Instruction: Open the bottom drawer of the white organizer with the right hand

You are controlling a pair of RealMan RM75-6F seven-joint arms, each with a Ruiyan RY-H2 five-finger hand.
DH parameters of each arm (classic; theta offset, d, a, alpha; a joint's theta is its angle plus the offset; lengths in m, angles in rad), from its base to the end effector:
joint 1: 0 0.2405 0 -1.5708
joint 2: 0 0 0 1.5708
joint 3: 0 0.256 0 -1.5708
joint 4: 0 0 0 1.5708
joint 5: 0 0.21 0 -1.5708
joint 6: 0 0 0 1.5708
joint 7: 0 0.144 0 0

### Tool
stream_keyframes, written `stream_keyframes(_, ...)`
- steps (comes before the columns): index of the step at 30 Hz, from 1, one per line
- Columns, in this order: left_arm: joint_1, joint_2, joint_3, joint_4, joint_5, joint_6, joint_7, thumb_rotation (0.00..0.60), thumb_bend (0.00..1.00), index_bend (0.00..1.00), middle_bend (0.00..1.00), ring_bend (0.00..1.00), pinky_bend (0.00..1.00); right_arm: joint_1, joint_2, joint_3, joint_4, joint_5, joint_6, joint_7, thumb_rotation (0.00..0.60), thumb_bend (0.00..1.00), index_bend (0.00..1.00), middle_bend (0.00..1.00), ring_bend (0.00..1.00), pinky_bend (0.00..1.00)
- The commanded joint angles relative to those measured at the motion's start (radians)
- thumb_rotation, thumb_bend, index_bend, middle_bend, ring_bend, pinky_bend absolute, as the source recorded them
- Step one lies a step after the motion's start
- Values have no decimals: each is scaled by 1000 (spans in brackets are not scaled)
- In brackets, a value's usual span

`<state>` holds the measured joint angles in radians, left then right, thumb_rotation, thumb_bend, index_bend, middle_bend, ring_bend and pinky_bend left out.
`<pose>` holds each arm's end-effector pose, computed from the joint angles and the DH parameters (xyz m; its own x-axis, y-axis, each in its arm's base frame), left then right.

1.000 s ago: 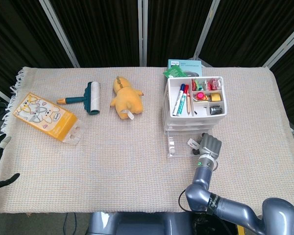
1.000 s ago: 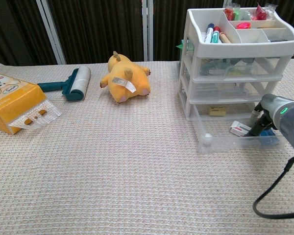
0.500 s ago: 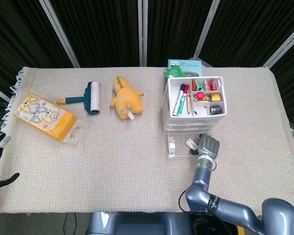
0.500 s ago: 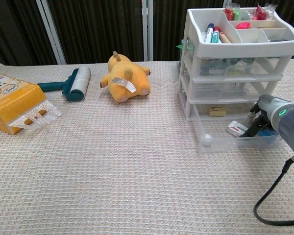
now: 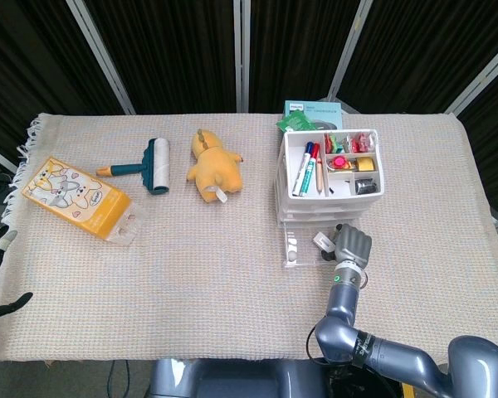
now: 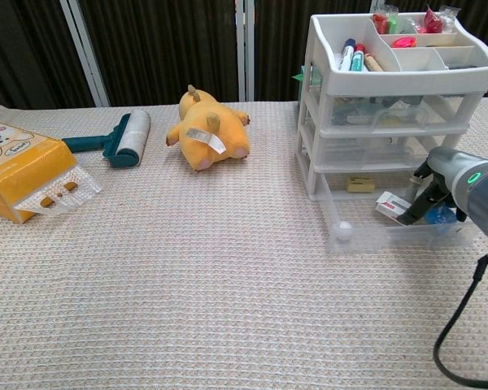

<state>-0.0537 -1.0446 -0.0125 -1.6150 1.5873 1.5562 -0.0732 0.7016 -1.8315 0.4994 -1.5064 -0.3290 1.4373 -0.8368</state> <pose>-0.3083 0.1634 0.1816 0.3973 -0.0180 0.9175 0.9152 -0.0661 -0.3976 -0.1715 -0.3358 -0.0293 0.1771 -0.2819 0.9429 -0.8412 0.4540 0.2937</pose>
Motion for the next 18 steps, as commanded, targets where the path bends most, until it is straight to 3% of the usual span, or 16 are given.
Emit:
stream_keyframes(1, 0, 0, 0, 0, 1, 1, 1, 600, 96, 0, 0, 0, 0, -4, 17, 2, -31, -14, 16, 2, 600, 234, 577, 968, 959, 715)
stream_keyframes(18, 1, -1, 0, -3, 0, 3, 8, 600, 96, 0, 0, 0, 0, -42, 127, -5, -212, -79, 87, 9, 600, 234, 578, 968, 959, 715)
